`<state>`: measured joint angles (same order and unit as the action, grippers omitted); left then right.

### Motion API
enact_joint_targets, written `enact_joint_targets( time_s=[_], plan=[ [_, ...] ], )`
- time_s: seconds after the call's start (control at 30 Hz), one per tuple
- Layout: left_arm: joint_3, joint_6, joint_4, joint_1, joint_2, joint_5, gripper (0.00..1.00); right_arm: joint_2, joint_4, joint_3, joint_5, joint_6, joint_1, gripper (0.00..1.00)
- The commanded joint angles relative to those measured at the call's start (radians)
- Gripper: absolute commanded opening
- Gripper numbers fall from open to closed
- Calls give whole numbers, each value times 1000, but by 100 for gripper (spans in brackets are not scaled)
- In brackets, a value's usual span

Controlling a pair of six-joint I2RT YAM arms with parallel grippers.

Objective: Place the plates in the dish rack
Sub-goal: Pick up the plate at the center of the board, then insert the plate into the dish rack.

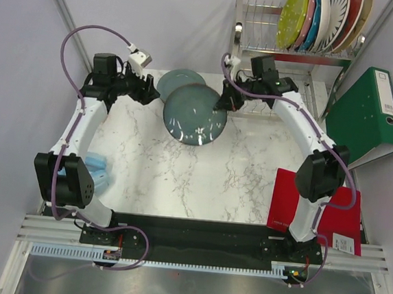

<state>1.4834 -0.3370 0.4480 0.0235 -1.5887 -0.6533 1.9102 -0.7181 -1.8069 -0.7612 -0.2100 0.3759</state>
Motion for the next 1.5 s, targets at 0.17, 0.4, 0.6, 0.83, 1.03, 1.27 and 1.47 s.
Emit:
enact_joint_targets(
  time_s=[0.17, 0.4, 0.6, 0.83, 1.03, 1.27, 1.47],
  plan=[
    [-225, 199, -291, 7, 27, 354, 72, -94, 372, -526, 106, 334, 12, 0],
    [-270, 276, -315, 7, 42, 402, 71, -146, 762, -520, 616, 269, 32, 0],
    [-302, 328, -316, 9, 53, 336, 71, -119, 983, -529, 1054, -10, 75, 0],
    [-311, 360, -325, 9, 44, 304, 72, -59, 1059, -562, 1218, -252, 74, 0],
    [-322, 369, -338, 10, 47, 258, 76, -1, 932, -663, 1272, -312, 32, 0],
    [-379, 408, -381, 12, 73, 256, 76, -25, 749, -654, 1278, -214, -15, 0],
    [-399, 451, -379, 15, 85, 285, 100, -30, 720, -609, 1384, -166, -14, 0]
  ],
)
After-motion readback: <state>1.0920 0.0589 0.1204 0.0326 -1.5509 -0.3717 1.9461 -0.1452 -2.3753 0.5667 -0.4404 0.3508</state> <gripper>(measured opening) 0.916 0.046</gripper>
